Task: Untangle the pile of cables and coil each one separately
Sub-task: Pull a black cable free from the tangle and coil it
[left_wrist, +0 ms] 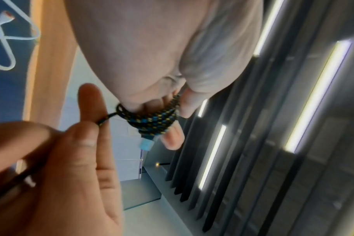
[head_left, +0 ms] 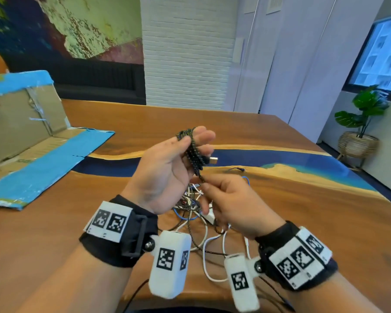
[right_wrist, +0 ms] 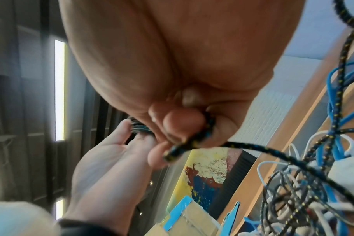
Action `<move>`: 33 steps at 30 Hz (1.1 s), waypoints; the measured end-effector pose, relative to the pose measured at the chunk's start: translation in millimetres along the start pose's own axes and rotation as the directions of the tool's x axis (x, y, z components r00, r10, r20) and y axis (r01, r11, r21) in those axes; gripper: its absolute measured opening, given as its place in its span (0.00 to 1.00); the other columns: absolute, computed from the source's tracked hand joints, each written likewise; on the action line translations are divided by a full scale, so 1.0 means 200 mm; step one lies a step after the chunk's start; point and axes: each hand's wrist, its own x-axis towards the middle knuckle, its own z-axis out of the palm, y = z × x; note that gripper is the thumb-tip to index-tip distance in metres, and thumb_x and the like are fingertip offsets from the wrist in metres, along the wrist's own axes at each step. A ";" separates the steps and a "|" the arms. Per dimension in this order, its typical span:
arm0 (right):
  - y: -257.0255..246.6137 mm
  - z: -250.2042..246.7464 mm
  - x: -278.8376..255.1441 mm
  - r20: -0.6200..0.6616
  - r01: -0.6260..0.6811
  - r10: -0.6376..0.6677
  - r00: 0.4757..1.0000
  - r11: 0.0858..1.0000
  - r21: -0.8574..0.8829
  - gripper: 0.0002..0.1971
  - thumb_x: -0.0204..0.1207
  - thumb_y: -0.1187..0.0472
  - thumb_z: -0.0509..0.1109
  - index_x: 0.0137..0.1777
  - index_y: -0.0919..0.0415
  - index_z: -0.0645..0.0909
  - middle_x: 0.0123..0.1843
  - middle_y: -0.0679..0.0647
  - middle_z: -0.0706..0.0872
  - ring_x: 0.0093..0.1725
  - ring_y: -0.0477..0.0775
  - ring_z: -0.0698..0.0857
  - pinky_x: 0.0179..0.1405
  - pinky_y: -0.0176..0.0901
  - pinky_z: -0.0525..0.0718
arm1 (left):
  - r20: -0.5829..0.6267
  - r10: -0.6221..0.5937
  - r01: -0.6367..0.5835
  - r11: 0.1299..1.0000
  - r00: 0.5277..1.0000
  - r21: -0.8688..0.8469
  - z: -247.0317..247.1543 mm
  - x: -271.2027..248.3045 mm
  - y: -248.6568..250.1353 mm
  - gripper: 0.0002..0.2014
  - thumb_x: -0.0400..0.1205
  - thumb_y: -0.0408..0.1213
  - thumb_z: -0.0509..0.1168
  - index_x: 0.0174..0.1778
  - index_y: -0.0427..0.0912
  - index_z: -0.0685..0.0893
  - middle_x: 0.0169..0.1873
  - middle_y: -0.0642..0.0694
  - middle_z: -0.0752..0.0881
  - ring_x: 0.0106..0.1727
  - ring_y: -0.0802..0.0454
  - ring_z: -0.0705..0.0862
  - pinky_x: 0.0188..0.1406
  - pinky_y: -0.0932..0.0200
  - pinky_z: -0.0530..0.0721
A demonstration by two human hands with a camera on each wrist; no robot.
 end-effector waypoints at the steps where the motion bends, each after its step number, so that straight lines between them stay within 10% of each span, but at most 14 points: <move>1: 0.00 0.02 -0.02 0.046 -0.017 0.018 0.999 0.999 -0.032 0.13 0.90 0.63 0.60 0.60 0.54 0.87 0.30 0.55 0.84 0.17 0.53 0.68 0.16 0.38 0.72 | -0.042 0.013 -0.010 0.996 0.999 0.090 0.01 0.00 -0.01 0.16 0.90 0.31 0.55 0.72 0.30 0.77 0.54 0.39 0.92 0.48 0.48 0.91 0.54 0.57 0.90; 4: 0.01 0.01 -0.06 0.100 -0.052 0.060 0.993 0.995 -0.086 0.12 0.89 0.61 0.65 0.48 0.68 0.84 0.27 0.56 0.85 0.20 0.55 0.73 0.23 0.44 0.73 | -0.132 0.052 0.017 0.882 0.990 0.471 0.02 0.00 -0.07 0.12 0.90 0.30 0.58 0.61 0.45 0.86 0.63 0.37 0.90 0.61 0.46 0.90 0.62 0.50 0.87; 7: -0.01 -0.04 -0.10 0.074 0.000 0.003 0.997 0.999 -0.051 0.14 0.86 0.63 0.69 0.38 0.64 0.85 0.25 0.55 0.84 0.28 0.55 0.76 0.35 0.47 0.73 | -0.088 0.089 0.021 0.574 0.992 0.819 -0.01 0.00 -0.12 0.11 0.88 0.43 0.62 0.54 0.64 0.88 0.61 0.53 0.89 0.65 0.52 0.86 0.69 0.42 0.81; 11: -0.01 -0.12 -0.10 -0.119 0.112 -0.105 0.987 0.992 0.060 0.11 0.80 0.60 0.75 0.36 0.60 0.89 0.25 0.53 0.81 0.32 0.55 0.75 0.41 0.48 0.75 | -0.062 -0.006 0.060 0.356 0.998 0.932 -0.03 0.02 -0.09 0.12 0.90 0.50 0.60 0.66 0.53 0.81 0.50 0.56 0.88 0.54 0.55 0.86 0.59 0.48 0.83; 16: 0.02 -0.19 -0.08 -0.226 0.184 -0.150 0.962 0.973 0.137 0.10 0.73 0.60 0.73 0.31 0.54 0.89 0.28 0.53 0.81 0.36 0.51 0.80 0.43 0.36 0.79 | 0.010 -0.170 0.021 0.177 0.985 0.984 0.01 0.00 -0.05 0.13 0.85 0.60 0.63 0.49 0.55 0.83 0.37 0.53 0.88 0.41 0.54 0.85 0.44 0.50 0.82; 22: 0.00 -0.14 -0.07 -0.151 0.121 -0.064 0.987 0.904 0.410 0.08 0.80 0.68 0.71 0.40 0.66 0.87 0.22 0.57 0.77 0.23 0.54 0.75 0.33 0.43 0.86 | 0.071 -0.237 0.008 0.315 0.969 0.949 -0.01 0.02 -0.03 0.16 0.85 0.46 0.69 0.43 0.35 0.81 0.23 0.50 0.76 0.26 0.51 0.72 0.29 0.53 0.69; 26: -0.02 -0.17 -0.05 -0.224 0.080 -0.015 0.974 0.956 0.283 0.09 0.84 0.71 0.68 0.43 0.64 0.87 0.19 0.48 0.70 0.17 0.45 0.60 0.17 0.33 0.61 | 0.064 -0.315 0.115 0.518 0.947 0.848 -0.06 0.01 -0.03 0.14 0.85 0.39 0.68 0.37 0.35 0.79 0.19 0.48 0.69 0.20 0.50 0.64 0.28 0.52 0.61; 30: 0.00 -0.25 0.00 -0.329 0.079 -0.026 0.944 0.986 0.148 0.07 0.82 0.67 0.73 0.44 0.58 0.92 0.21 0.50 0.71 0.18 0.47 0.60 0.18 0.32 0.61 | 0.136 -0.294 0.233 0.908 0.946 0.348 -0.10 -0.02 -0.03 0.12 0.81 0.40 0.64 0.34 0.39 0.84 0.18 0.52 0.62 0.16 0.55 0.63 0.32 0.58 0.80; 33: 0.01 -0.21 -0.01 -0.281 0.033 -0.016 0.960 0.998 0.055 0.10 0.86 0.66 0.69 0.54 0.56 0.92 0.23 0.48 0.74 0.18 0.43 0.64 0.17 0.31 0.64 | 0.173 -0.145 0.164 0.981 0.974 -0.102 -0.09 -0.01 -0.03 0.16 0.86 0.38 0.57 0.58 0.33 0.87 0.25 0.52 0.70 0.26 0.54 0.76 0.49 0.56 0.86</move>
